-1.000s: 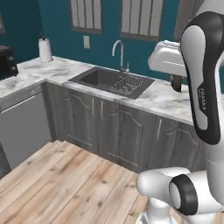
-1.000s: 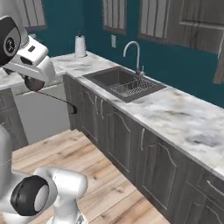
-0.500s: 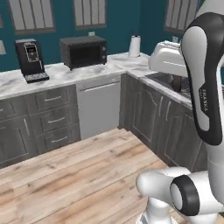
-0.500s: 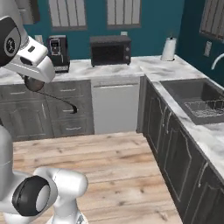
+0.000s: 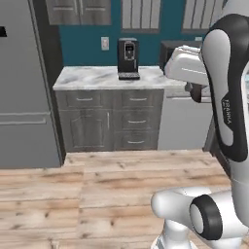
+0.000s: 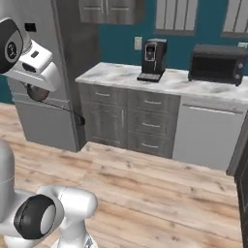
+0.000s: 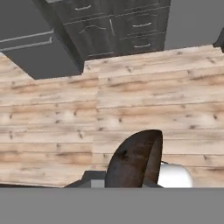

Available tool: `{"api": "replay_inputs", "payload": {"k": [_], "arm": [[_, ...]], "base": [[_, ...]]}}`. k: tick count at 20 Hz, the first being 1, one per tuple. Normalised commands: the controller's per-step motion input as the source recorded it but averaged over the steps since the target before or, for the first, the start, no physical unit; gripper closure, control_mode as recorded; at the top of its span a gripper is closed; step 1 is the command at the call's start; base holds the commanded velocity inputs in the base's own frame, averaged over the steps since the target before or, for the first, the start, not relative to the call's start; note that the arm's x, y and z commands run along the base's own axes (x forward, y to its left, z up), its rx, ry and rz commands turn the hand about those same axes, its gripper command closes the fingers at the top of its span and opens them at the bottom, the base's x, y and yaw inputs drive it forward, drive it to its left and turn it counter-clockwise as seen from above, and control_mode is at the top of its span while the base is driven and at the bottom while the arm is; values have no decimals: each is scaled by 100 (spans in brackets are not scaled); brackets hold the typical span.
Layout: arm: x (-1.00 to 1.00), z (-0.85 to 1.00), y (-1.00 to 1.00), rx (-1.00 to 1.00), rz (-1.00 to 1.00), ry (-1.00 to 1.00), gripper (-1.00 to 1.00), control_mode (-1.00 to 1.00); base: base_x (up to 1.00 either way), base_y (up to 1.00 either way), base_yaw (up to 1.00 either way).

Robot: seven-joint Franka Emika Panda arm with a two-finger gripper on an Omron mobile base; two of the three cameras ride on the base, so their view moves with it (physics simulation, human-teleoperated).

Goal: Open the cabinet and move the ladle to the pot. Then close the cabinet.

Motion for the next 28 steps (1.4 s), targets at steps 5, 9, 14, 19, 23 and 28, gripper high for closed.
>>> {"api": "replay_inputs", "payload": {"k": [5,9,14,19,23,28], "arm": [[0,0,0,0,0,0,100,100],[0,0,0,0,0,0,100,100],[0,0,0,0,0,0,100,100],[0,0,0,0,0,0,100,100],[0,0,0,0,0,0,100,100],[0,0,0,0,0,0,100,100]], "base": [[5,20,73],[0,16,72],[2,17,71],[2,16,69],[3,17,67],[12,28,56]]}}
